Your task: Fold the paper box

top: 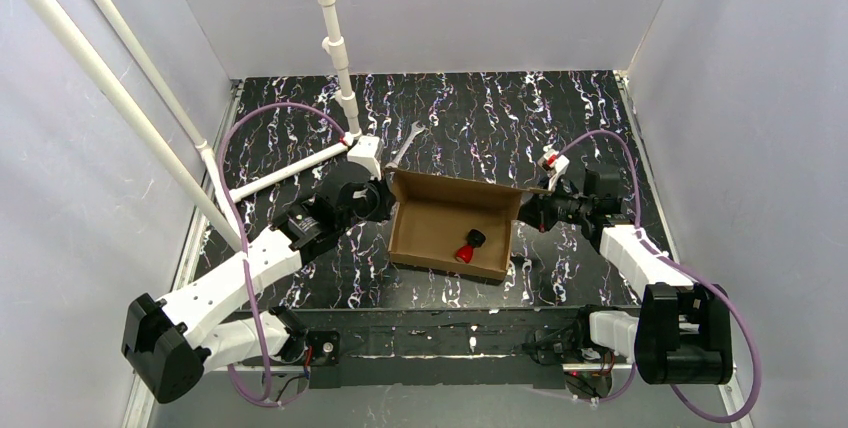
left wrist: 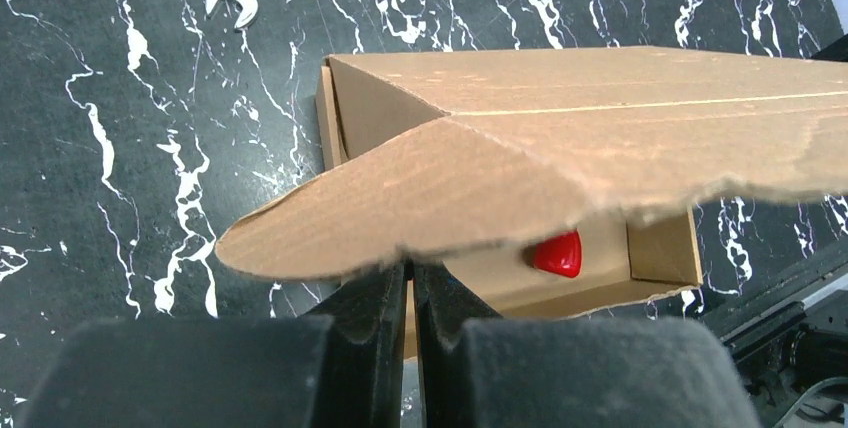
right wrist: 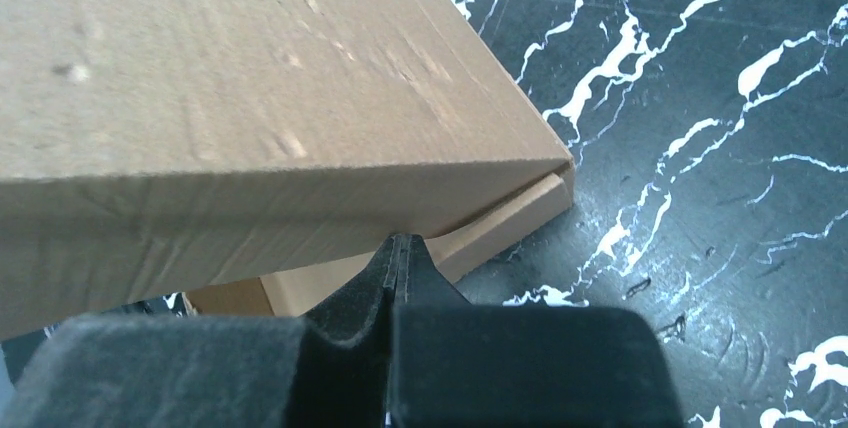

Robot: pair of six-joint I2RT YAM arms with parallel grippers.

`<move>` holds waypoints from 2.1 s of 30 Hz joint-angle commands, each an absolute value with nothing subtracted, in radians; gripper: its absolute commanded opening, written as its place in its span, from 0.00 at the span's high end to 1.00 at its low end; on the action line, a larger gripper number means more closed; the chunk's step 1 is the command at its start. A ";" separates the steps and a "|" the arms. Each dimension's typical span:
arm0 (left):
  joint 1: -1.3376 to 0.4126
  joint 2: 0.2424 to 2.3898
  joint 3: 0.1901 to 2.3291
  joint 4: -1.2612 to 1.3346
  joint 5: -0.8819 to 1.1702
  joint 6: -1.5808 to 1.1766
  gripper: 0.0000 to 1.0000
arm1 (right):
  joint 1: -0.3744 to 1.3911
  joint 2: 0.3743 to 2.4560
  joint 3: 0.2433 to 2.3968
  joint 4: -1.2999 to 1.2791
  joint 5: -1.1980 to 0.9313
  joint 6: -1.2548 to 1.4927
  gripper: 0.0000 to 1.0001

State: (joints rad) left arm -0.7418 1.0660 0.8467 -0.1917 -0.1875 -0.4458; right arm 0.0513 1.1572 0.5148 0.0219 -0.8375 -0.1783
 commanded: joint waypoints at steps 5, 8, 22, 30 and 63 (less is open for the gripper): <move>-0.746 1.006 0.826 -0.251 -0.137 -0.461 0.99 | 0.027 1.147 0.545 -0.036 -0.818 -0.250 0.99; -0.746 0.986 0.833 -0.267 -0.130 -0.468 0.92 | 0.019 1.142 0.541 -0.033 -0.820 -0.253 0.99; -0.745 0.725 0.973 -0.548 0.157 -0.330 0.49 | -0.025 1.129 0.535 -0.025 -0.838 -0.264 0.98; -0.744 0.686 1.104 -0.577 0.212 -0.321 0.38 | -0.057 1.127 0.537 -0.031 -0.835 -0.279 0.96; -0.743 0.720 0.711 -0.245 0.131 -0.625 0.02 | -0.209 1.113 0.582 -0.221 -0.963 -0.544 0.67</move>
State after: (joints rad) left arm -0.7418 0.7208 0.7124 -0.2367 0.1570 -0.6399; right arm -0.2012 1.1145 0.5373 -0.2016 -0.9215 -0.5083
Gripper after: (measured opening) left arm 0.983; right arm 0.319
